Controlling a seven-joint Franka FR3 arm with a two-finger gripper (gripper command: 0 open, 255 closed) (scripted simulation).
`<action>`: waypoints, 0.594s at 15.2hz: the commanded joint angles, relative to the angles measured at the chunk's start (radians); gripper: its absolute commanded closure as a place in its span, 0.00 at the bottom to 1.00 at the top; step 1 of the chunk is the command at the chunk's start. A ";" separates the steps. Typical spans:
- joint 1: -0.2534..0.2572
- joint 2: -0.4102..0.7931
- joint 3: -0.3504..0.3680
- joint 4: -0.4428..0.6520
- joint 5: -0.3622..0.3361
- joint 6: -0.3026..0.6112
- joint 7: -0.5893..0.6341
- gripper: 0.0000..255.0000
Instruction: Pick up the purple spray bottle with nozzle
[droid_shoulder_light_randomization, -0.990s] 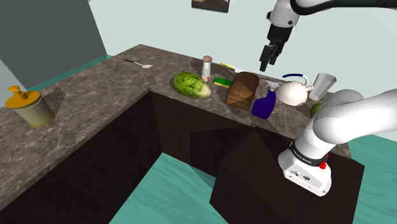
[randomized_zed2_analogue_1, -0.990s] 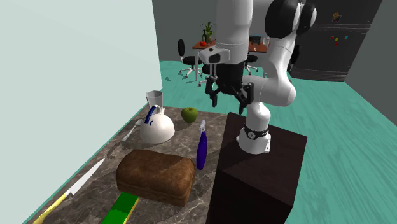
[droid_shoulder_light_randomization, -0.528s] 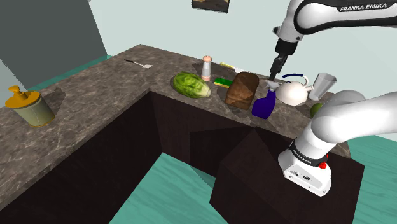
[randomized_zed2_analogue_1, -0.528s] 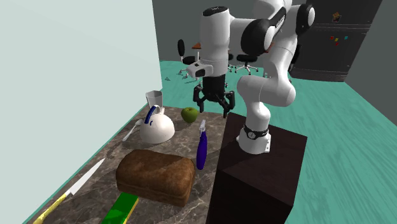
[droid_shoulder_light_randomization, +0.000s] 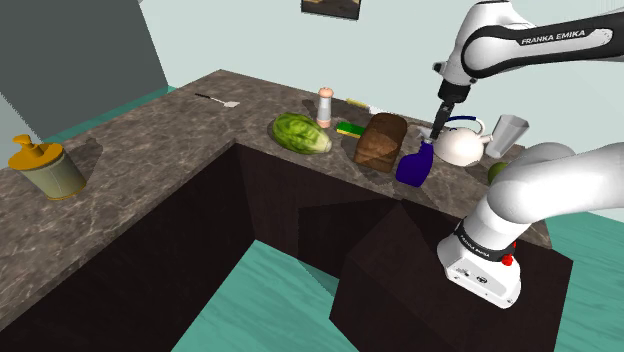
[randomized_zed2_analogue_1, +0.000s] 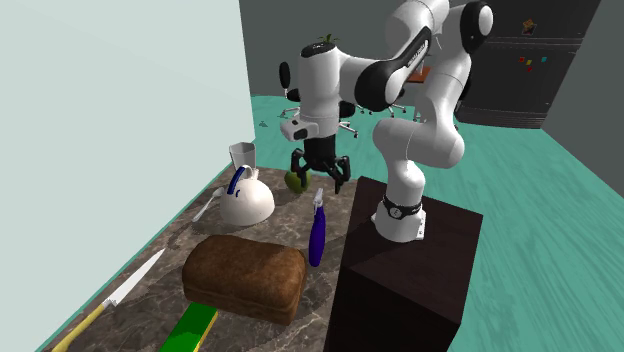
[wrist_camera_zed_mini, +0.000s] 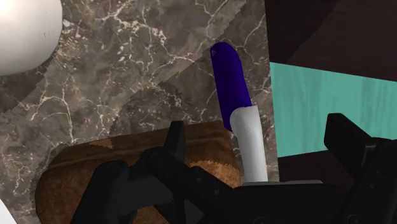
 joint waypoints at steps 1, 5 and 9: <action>-0.003 0.012 -0.011 -0.023 -0.010 0.036 -0.001 0.00; -0.005 0.029 -0.023 -0.049 -0.020 0.079 -0.001 0.00; -0.006 0.029 -0.023 -0.049 -0.020 0.078 0.000 1.00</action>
